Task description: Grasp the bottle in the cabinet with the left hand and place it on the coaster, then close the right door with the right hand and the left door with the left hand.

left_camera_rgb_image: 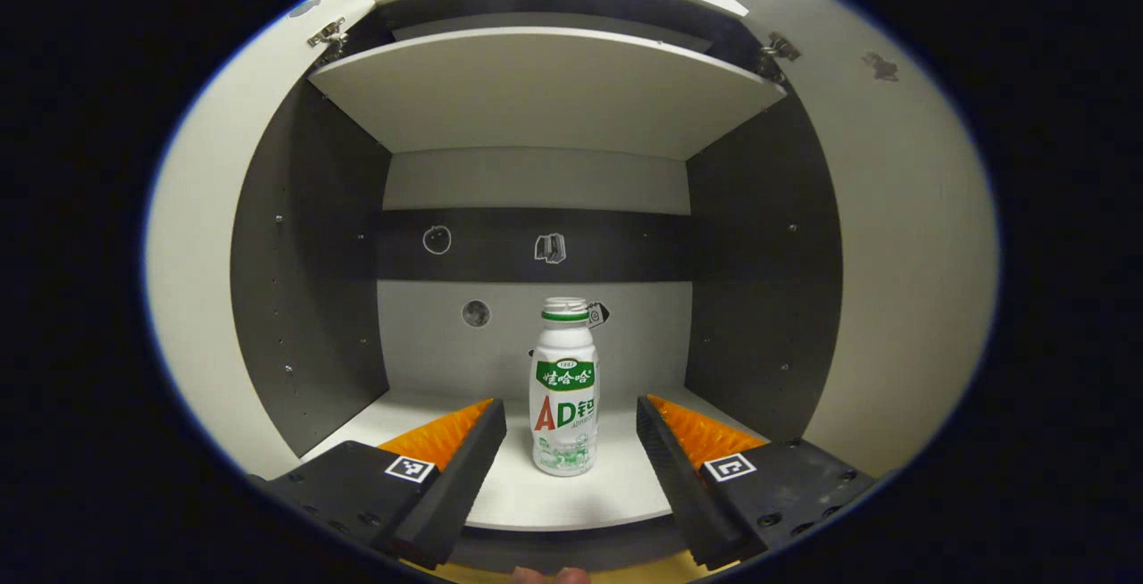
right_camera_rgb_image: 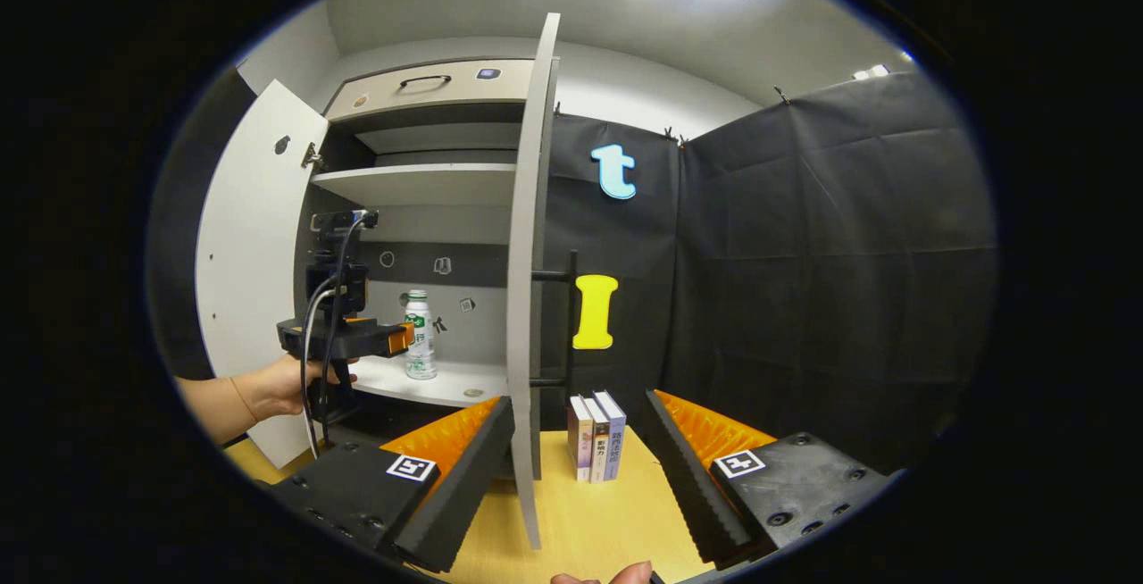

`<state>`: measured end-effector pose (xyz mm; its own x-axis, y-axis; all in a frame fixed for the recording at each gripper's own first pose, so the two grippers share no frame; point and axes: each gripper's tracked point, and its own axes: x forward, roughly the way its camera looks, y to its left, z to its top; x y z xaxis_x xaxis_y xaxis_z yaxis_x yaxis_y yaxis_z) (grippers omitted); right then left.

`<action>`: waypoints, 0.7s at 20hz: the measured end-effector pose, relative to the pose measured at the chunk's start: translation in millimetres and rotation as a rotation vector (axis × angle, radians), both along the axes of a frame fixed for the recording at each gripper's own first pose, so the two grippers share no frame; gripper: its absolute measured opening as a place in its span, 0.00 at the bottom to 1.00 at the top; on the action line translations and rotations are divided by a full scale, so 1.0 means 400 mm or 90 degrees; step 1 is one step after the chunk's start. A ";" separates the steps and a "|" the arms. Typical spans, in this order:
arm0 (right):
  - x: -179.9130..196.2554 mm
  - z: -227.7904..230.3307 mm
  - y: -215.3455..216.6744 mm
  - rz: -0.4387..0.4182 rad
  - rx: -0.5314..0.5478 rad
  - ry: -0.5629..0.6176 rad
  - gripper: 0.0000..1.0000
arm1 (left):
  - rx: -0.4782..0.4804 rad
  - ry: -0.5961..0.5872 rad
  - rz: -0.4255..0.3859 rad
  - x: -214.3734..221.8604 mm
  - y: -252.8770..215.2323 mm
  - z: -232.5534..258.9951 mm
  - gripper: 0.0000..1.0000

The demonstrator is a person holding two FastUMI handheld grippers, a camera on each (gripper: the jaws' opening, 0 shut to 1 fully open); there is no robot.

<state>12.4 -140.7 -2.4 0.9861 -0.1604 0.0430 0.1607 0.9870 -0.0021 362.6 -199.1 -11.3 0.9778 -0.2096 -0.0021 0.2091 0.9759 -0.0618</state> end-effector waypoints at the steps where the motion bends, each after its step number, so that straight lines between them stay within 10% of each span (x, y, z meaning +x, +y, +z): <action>1: 0.004 -0.002 -0.020 -0.008 -0.009 0.000 0.97 | 0.011 0.001 0.009 0.030 -0.001 -0.012 0.94; 14: 0.065 -0.054 -0.134 -0.043 -0.023 0.026 0.97 | 0.030 0.009 0.014 0.199 -0.045 -0.059 0.81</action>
<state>38.6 -194.2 -24.2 0.9741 -0.2257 0.0107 0.2260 0.9731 -0.0454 442.3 -217.3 -34.9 0.9819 -0.1876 -0.0261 0.1871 0.9822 -0.0182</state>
